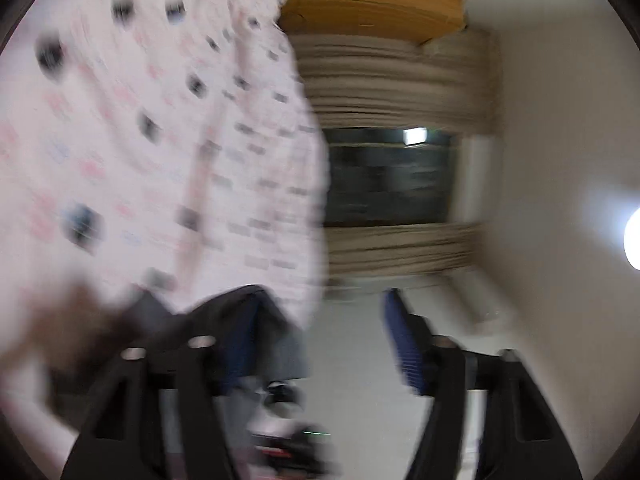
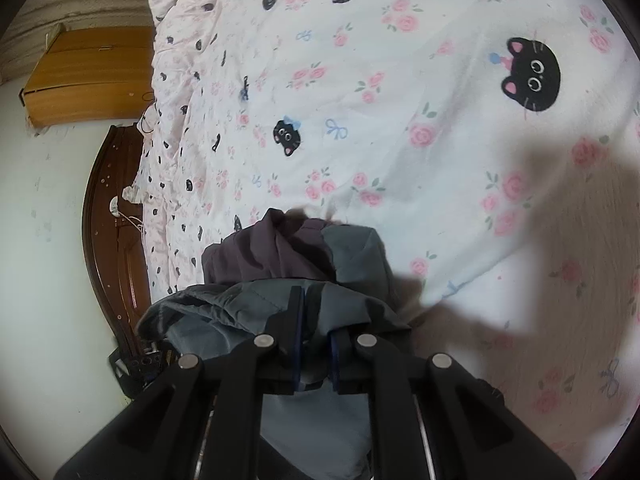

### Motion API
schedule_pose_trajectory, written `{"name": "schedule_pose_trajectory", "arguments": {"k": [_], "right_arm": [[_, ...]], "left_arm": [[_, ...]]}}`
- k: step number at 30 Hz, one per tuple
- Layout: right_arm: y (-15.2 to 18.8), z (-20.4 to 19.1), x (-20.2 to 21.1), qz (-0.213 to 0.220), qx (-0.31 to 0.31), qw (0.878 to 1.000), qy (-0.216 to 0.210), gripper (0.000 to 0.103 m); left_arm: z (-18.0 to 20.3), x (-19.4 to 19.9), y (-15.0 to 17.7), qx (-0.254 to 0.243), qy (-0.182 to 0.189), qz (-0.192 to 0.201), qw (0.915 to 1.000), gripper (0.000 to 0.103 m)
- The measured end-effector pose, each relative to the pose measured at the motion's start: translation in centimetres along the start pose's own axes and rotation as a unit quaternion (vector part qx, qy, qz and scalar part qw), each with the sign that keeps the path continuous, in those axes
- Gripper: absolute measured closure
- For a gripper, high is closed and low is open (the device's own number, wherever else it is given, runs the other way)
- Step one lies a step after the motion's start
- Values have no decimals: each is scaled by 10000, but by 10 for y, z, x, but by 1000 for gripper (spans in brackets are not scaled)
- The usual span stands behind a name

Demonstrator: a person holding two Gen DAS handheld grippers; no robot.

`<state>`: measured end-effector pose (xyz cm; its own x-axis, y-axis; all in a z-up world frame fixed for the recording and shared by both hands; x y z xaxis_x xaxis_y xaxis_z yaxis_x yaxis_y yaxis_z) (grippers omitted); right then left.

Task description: Fold clothes

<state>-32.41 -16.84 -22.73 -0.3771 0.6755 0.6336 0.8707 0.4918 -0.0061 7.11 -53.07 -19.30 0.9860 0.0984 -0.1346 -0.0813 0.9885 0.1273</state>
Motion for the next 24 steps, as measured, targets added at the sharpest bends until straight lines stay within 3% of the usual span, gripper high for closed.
{"name": "schedule_pose_trajectory", "arguments": {"k": [4,6,7,9,12,15,17,18,21,22,24], "right_arm": [[0,3,0,-16,-16,10000,3,92],[0,3,0,-20,-6,10000,27,92],[0,2,0,-20,0,10000,46,92],[0,1,0,-24,23,10000,75,92],[0,-1,-1,-33,111,9998,150,92],[1,-2,-1,-41,130,9998,171,92],[0,-2,-2,-38,125,9997,182,92],[0,-2,-3,-36,124,9997,190,92],[1,-5,-3,-34,172,9995,248,92],[1,-5,-3,-35,191,9995,266,92],[1,-6,-3,-40,222,9993,300,92]], "left_arm": [[-1,-6,-13,-32,-407,-237,9989,32],[-6,-12,-17,122,-867,-619,9942,31],[-9,-16,-19,118,-1338,-895,9869,32],[-9,-13,-21,-75,-1924,-1024,9759,32],[6,-3,-27,-753,-2739,-670,9565,32],[18,0,-25,-1388,-3262,-486,9338,32],[27,-7,-11,-1899,-3409,-730,9178,32],[33,-14,2,-2295,-3480,-927,9042,32],[52,-40,56,-3794,-3769,-1479,8319,32],[52,-48,73,-4118,-3826,-1657,8103,32],[43,-69,101,-4478,-3923,-2045,7770,32]]}}
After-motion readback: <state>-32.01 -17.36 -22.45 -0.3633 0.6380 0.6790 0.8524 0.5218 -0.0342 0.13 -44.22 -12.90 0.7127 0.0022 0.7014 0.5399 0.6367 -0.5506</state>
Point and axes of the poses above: each gripper's, at about its wrist camera, not at the fingertips, and x roughly against the way its jaws point, z to its right, y to its underside, the point moved 1 cm from there along -x, roughly the way its jaws point, and after that the axes turned 7 degrees about x, right-handed, at the moved point
